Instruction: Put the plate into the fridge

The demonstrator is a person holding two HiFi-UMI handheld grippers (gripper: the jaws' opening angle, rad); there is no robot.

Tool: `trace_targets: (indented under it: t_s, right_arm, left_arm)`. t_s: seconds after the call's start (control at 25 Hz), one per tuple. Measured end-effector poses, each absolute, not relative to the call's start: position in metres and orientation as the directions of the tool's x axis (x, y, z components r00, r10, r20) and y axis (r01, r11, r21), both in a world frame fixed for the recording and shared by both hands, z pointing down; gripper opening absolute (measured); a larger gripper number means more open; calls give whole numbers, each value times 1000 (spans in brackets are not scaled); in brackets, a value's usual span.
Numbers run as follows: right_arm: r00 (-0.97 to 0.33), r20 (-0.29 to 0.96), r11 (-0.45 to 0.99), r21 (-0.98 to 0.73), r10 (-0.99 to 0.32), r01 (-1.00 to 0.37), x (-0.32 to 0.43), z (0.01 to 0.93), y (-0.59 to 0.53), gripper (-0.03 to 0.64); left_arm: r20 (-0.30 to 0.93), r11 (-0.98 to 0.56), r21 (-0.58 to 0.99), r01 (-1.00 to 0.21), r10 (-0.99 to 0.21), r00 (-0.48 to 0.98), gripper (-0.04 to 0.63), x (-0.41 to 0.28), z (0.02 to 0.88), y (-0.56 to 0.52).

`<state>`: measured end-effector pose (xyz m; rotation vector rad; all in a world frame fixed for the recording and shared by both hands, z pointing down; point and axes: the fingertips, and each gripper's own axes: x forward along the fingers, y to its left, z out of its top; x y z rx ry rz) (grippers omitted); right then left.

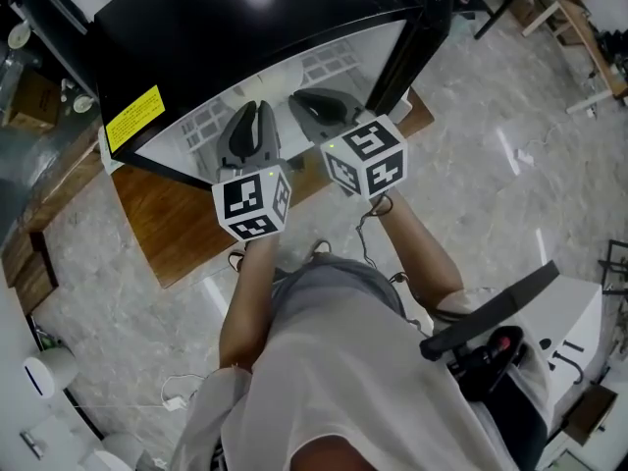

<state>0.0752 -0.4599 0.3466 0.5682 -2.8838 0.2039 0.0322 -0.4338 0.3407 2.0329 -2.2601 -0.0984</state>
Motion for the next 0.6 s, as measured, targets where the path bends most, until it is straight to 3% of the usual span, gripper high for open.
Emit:
trace_targets:
  t_s: [0.28,0.6]
  right_arm:
    - [-892,235,919,13,-385,-394,55,355,-452,38]
    - [-887,216,905,-31,-409,-425,49,353,-462,34]
  left_arm:
    - [43,98,114,-989,-995,-93,69,36,343,-432]
    - [55,119,127,-985,-992,-113,69,25,343,-427]
